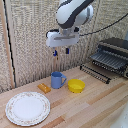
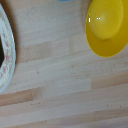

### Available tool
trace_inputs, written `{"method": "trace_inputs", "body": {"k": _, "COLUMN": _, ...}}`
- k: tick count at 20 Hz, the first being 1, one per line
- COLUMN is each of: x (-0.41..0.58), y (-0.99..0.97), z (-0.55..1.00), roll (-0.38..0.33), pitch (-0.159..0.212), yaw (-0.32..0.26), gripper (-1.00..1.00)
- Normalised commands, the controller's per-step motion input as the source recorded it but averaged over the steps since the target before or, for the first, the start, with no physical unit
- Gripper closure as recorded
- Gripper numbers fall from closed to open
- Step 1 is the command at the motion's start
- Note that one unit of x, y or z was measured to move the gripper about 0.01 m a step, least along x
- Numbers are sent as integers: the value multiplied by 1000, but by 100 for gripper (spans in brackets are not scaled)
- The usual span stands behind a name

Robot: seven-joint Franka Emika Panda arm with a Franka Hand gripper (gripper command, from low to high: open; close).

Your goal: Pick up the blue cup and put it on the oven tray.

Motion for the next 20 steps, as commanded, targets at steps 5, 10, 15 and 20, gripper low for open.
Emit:
{"method": "trace_inputs", "body": {"k": 5, "x": 613, "y": -321, "z": -210, "roll": -1, "pitch": 113, "yaw": 41, "gripper": -100}}
{"method": "trace_inputs", "body": {"k": 10, "x": 506, "y": -318, "z": -207, "roll": -2, "pitch": 124, "yaw": 61, "gripper": -100}}
{"method": "trace_inputs", "body": {"k": 15, "x": 269, "y": -257, "z": -249, "roll": -38, "pitch": 145, "yaw": 78, "gripper": -100}}
{"method": "trace_inputs", "body": {"k": 20, "x": 328, "y": -290, "z": -310, "roll": -53, "pitch": 102, "yaw": 128, "gripper": -100}}
